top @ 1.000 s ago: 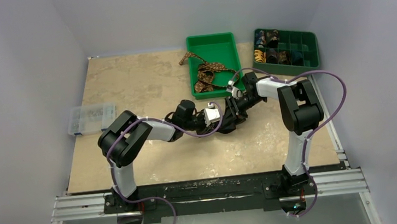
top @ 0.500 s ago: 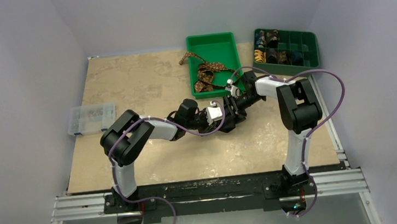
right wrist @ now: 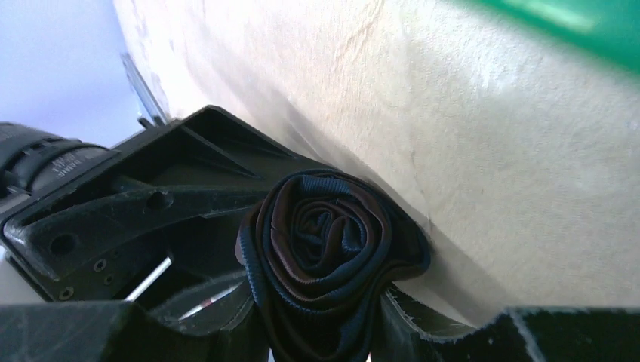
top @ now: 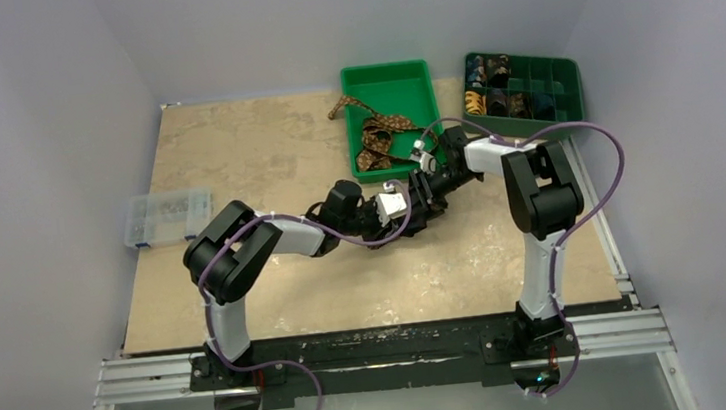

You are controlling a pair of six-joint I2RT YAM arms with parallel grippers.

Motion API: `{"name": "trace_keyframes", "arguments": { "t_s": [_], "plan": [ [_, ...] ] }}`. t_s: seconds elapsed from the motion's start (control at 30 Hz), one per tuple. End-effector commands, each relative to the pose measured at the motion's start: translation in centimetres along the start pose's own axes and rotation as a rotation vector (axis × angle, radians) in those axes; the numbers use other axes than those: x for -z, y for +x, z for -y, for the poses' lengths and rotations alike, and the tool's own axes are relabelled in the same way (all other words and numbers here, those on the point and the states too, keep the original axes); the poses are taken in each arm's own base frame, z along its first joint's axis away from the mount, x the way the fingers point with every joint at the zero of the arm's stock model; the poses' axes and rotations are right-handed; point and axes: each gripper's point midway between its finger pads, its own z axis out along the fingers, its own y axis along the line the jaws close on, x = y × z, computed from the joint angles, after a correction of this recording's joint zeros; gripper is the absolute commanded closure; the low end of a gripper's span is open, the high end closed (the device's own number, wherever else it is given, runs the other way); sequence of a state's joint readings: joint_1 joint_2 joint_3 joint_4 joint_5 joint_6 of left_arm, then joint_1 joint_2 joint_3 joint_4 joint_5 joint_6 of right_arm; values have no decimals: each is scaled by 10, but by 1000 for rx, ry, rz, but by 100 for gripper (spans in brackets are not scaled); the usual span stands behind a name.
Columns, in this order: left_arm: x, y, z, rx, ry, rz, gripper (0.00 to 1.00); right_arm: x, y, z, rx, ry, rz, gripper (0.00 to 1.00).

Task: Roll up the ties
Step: Roll the tie at the center of the board.

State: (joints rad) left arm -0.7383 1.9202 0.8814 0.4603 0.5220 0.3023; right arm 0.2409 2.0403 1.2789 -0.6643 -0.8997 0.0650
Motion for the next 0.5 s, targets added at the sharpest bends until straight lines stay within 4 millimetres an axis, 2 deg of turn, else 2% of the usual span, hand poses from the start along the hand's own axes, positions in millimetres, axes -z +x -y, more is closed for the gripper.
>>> {"name": "trace_keyframes", "arguments": {
  "t_s": [0.0, 0.07, 0.2, 0.33, 0.47],
  "plan": [
    [-8, -17, 29, -22, 101, 60, 47, -33, 8, 32, -89, 70, -38, 75],
    [-2, -16, 19, -21, 62, 69, 37, -32, 11, 34, -89, 78, -40, 76],
    [6, -23, 3, -53, 4, 88, 26, -30, 13, 36, -95, 79, -46, 75],
    [16, -27, -3, -44, -13, 98, 22, -28, 15, 35, -80, 79, -57, 75],
    [38, -29, 1, -64, -21, 111, 18, -25, 20, 33, -56, 78, -71, 75]
  ]
}}
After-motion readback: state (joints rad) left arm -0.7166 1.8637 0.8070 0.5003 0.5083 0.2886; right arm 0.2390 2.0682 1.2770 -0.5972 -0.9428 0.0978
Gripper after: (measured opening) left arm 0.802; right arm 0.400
